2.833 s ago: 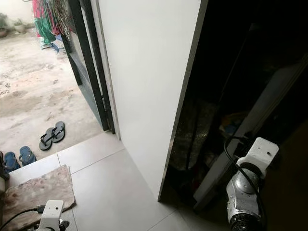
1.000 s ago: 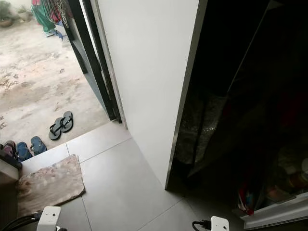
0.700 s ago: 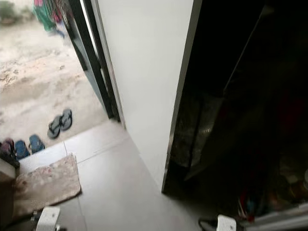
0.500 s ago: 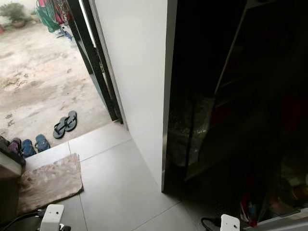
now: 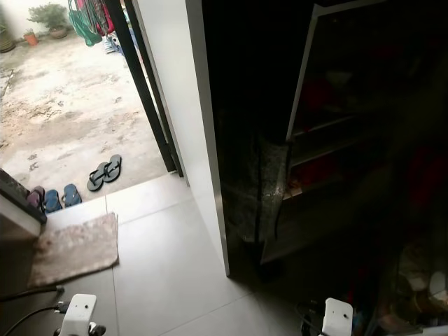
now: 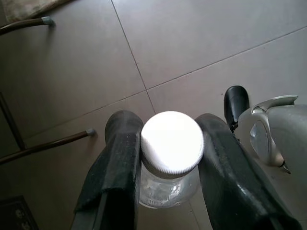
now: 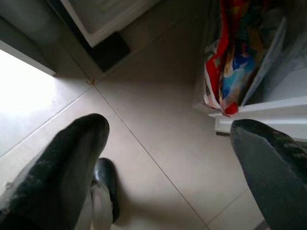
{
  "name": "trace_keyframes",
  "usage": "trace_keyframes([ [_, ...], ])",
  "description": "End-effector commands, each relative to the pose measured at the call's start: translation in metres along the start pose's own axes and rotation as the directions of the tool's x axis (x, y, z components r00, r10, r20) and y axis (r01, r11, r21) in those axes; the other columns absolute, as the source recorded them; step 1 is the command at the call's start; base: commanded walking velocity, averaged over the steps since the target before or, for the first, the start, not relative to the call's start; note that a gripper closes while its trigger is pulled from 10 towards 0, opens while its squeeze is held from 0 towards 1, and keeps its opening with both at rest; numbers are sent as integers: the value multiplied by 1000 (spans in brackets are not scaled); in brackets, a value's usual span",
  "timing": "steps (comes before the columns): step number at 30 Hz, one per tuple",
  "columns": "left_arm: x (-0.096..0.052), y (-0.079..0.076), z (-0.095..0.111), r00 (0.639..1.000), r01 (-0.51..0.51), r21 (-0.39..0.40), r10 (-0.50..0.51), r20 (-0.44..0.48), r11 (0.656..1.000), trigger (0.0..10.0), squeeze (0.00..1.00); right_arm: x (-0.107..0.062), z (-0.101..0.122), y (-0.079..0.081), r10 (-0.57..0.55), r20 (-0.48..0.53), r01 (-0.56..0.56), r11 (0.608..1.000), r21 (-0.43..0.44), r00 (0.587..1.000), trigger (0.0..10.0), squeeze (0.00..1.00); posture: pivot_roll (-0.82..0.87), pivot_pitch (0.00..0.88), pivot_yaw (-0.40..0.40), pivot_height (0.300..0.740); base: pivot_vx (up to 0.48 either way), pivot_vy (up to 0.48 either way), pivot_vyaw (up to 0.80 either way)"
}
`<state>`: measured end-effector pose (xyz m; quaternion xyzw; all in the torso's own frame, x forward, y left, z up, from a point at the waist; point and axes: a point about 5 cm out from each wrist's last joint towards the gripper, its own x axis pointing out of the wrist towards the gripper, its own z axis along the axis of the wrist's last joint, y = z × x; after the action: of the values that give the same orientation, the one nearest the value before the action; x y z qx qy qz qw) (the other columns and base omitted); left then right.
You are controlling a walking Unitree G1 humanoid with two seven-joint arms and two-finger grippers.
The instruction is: Restocking fridge
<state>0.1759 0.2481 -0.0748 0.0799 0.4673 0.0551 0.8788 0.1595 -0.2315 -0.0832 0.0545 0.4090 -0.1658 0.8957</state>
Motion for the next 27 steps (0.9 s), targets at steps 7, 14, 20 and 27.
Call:
trace_keyframes([
  [7, -1, 2, -5, 1000, -7, 3, 7, -13, 1000, 10000, 0, -1, 0, -6, -19, 21, 18, 1000, 14, 1000, 10000, 0, 0, 120, 47, 740, 0, -219, 0],
  [14, -1, 2, -4, 1000, -7, 2, 7, -10, 1000, 10000, 0, 1, 9, -4, 0, 51, -1, 1000, 15, 999, 10000, 0, -2, 119, 48, 740, 0, 0, 0],
  [20, 0, 1, -3, 1000, -4, 0, 4, -5, 1000, 10000, 0, 2, 13, -3, -10, 68, 8, 1000, 20, 998, 10000, 0, 0, 120, 48, 740, 0, 0, 0],
  [27, -1, 1, -3, 1000, -3, -2, 3, -6, 1000, 10000, 0, 1, 14, -15, -114, 78, 115, 993, -6, 990, 10000, 0, 0, 123, 47, 740, 0, 0, 0],
])
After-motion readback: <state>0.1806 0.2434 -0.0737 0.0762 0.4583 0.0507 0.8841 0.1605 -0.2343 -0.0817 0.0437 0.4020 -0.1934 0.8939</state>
